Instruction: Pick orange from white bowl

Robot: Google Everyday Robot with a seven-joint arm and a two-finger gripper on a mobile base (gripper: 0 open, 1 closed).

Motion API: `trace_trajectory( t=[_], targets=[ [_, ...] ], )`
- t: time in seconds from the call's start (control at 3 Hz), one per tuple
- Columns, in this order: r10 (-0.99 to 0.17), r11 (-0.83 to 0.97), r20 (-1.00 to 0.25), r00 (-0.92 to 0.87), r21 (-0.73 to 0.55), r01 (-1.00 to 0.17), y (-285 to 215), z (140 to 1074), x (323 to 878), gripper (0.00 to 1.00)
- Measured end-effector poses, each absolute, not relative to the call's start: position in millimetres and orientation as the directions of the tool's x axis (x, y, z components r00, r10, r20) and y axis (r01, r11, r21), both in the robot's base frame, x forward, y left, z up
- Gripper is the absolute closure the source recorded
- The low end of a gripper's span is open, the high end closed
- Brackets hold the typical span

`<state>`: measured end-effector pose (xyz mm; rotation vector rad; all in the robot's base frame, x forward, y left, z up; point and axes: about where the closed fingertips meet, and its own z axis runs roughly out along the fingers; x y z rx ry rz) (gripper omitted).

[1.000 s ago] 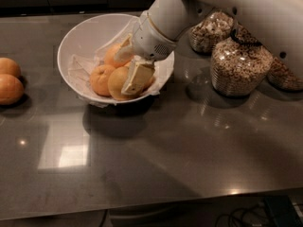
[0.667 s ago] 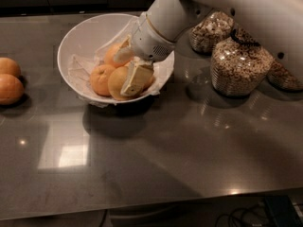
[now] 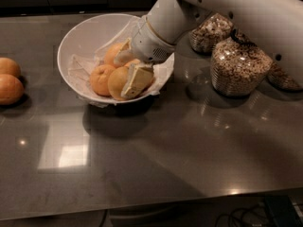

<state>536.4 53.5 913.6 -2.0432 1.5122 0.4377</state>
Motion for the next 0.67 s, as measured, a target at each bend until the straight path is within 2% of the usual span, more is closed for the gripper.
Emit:
trace_trajectory(
  t=[0.67],
  targets=[
    [-0.77,-0.205,-0.565,0.297,-0.222,-0.953,51.8,904.3,540.4,0.37]
  ],
)
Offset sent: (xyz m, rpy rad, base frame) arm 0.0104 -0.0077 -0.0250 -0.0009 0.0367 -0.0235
